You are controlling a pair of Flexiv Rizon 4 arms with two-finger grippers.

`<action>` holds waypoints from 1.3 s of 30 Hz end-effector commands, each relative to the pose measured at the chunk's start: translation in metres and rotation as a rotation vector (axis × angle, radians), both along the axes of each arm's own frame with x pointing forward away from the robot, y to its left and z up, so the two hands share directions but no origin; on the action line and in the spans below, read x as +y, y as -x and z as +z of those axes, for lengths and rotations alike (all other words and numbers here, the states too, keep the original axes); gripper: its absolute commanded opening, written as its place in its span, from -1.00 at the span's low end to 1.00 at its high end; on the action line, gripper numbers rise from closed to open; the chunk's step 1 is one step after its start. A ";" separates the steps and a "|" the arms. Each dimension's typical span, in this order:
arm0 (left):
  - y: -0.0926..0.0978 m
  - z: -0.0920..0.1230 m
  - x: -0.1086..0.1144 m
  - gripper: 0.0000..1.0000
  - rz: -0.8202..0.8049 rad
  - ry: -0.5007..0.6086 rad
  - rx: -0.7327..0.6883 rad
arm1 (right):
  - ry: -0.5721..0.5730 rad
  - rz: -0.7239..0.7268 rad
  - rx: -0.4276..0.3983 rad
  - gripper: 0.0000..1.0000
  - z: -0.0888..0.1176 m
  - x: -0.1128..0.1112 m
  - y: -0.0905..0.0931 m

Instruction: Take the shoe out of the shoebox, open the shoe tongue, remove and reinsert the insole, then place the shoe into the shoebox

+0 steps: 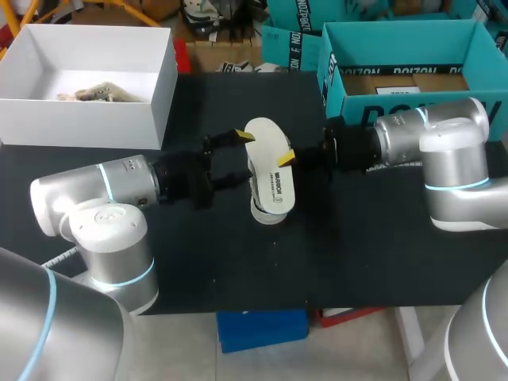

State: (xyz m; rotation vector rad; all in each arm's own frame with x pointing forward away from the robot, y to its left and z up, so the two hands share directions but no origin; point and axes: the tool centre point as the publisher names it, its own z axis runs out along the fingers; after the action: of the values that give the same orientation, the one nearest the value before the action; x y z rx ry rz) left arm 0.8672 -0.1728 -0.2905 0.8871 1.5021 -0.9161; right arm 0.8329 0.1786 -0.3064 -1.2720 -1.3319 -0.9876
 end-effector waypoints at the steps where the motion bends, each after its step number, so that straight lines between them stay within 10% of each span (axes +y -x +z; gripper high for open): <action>1: -0.013 -0.003 -0.012 1.00 0.005 -0.005 -0.003 | 0.000 0.000 0.000 -1.00 -0.001 0.001 0.000; 11: -0.024 -0.003 -0.014 1.00 0.013 -0.015 -0.013 | 0.000 0.000 0.000 -1.00 -0.001 0.001 0.000; 14: -0.025 -0.002 -0.015 -0.04 0.015 -0.013 -0.017 | 0.000 0.000 0.000 -1.00 -0.001 0.001 0.000; 17: -0.025 -0.002 -0.015 -0.30 0.014 -0.010 -0.018 | 0.000 0.000 0.000 -1.00 -0.001 0.001 0.000; 20: -0.024 -0.004 -0.016 -1.00 0.010 -0.009 -0.017 | 0.000 0.000 0.000 -1.00 -0.001 0.001 0.000; 37: -0.004 -0.013 -0.016 -1.00 -0.055 -0.039 0.015 | 0.005 -0.004 0.000 -1.00 0.000 0.003 -0.001; 38: -0.002 -0.013 -0.015 -1.00 -0.062 -0.046 0.020 | 0.008 -0.012 0.003 -0.26 0.000 0.003 -0.001; 39: 0.000 -0.013 -0.013 -1.00 -0.068 -0.050 0.024 | 0.013 -0.017 0.004 1.00 0.001 0.003 -0.002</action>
State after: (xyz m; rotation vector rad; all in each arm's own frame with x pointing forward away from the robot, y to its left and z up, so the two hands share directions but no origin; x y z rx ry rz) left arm 0.8745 -0.1930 -0.3068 0.9548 1.5127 -0.9458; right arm 0.8342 0.1789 -0.3070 -1.2842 -1.3267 -0.9881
